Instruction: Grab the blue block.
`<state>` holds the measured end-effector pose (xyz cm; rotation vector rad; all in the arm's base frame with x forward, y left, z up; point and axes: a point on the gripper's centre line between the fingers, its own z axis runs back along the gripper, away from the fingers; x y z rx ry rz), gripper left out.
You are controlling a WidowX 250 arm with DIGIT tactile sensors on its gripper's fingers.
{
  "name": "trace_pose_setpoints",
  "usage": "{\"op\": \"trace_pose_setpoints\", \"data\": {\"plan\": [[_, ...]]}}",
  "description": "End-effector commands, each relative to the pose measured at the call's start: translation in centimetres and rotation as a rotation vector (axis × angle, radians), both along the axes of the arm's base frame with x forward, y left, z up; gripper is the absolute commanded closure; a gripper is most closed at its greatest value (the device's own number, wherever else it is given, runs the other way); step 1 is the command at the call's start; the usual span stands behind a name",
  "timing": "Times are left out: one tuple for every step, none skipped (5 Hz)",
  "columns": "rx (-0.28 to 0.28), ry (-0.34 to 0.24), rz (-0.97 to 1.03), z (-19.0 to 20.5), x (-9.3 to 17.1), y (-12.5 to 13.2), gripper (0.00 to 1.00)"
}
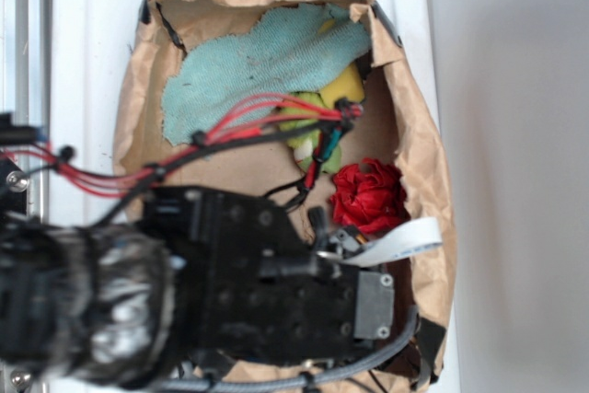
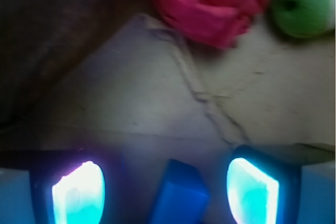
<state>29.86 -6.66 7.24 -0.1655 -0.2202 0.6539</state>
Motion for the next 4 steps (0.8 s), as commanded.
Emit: {"op": "trace_pose_setpoints", "data": {"plan": [[0.004,-0.06,-0.017,2.4,-0.5,0.2,0.0],[0.033,-0.043,-0.033,1.1,-1.3,-0.3,0.0],[0.037,-0.033,-0.054,-0.7,-2.3,-0.7,0.0],[0.005,-0.037,-0.044,-3.5,-6.3,-2.5,0.0]]}}
